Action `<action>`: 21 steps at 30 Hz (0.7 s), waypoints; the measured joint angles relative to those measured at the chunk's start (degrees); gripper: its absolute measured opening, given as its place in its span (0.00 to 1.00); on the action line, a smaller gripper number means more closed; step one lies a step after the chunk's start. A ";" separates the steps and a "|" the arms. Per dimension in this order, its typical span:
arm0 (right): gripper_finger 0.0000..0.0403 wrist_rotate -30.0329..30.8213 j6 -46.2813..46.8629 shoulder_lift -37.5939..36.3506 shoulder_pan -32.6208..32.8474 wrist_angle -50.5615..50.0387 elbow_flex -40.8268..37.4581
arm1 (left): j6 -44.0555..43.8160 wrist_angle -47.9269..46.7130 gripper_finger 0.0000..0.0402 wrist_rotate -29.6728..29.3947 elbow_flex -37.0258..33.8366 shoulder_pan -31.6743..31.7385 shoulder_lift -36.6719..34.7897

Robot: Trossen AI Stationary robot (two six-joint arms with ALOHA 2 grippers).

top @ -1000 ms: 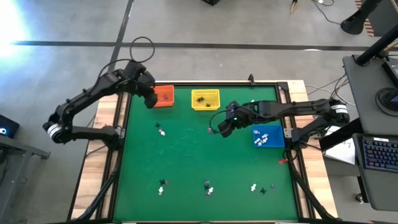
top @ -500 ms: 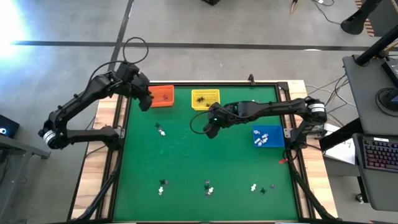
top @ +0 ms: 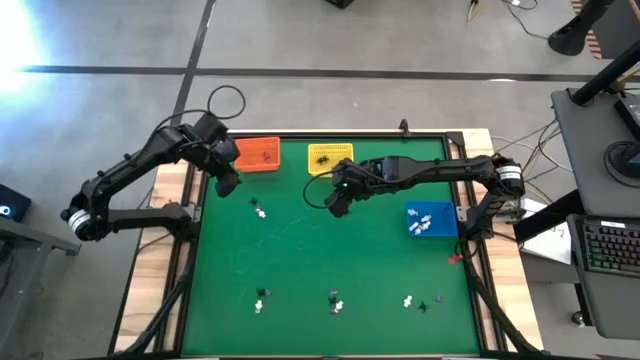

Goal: Sort Halloween decoration
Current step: Put the violet hat toy into the orange basket

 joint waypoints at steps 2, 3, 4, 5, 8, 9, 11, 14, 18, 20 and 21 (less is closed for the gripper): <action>0.46 -0.15 0.69 0.00 0.21 -2.02 0.00 | -0.35 0.10 0.29 0.19 -0.40 -0.38 -0.03; 0.46 -0.14 1.29 0.00 0.40 -3.37 0.00 | -0.41 0.42 0.29 0.69 -0.68 -0.71 -0.09; 0.46 0.05 1.78 -0.02 0.44 -4.80 0.00 | -0.47 1.19 0.29 1.50 -1.02 -1.17 -0.13; 0.46 0.21 2.40 -0.18 0.46 -6.27 -0.01 | -0.81 2.61 0.29 2.86 -1.48 -1.78 -0.15; 0.46 0.29 4.83 -0.63 0.46 -9.26 -0.02 | -2.16 8.73 0.29 6.05 -3.24 -4.45 -0.07; 0.46 0.42 5.39 -0.88 0.44 -9.99 -0.02 | -2.43 11.44 0.29 5.95 -3.72 -5.64 0.07; 0.46 0.88 5.72 -1.72 0.44 -10.66 -0.02 | -2.51 17.17 0.29 4.05 -4.62 -8.27 0.86; 0.46 1.66 6.10 -3.33 0.46 -11.64 -0.02 | -0.97 24.47 0.29 1.99 -5.59 -11.94 3.24; 0.46 1.73 6.16 -5.32 0.46 -11.53 -0.02 | 3.59 30.66 0.29 1.97 -5.68 -15.66 8.24; 0.46 1.77 6.16 -6.22 0.46 -11.55 -0.02 | 4.39 34.35 0.29 1.95 -5.68 -16.39 10.85; 0.46 1.85 6.15 -6.54 0.45 -11.55 -0.02 | 4.42 36.37 0.29 1.90 -5.68 -16.59 12.19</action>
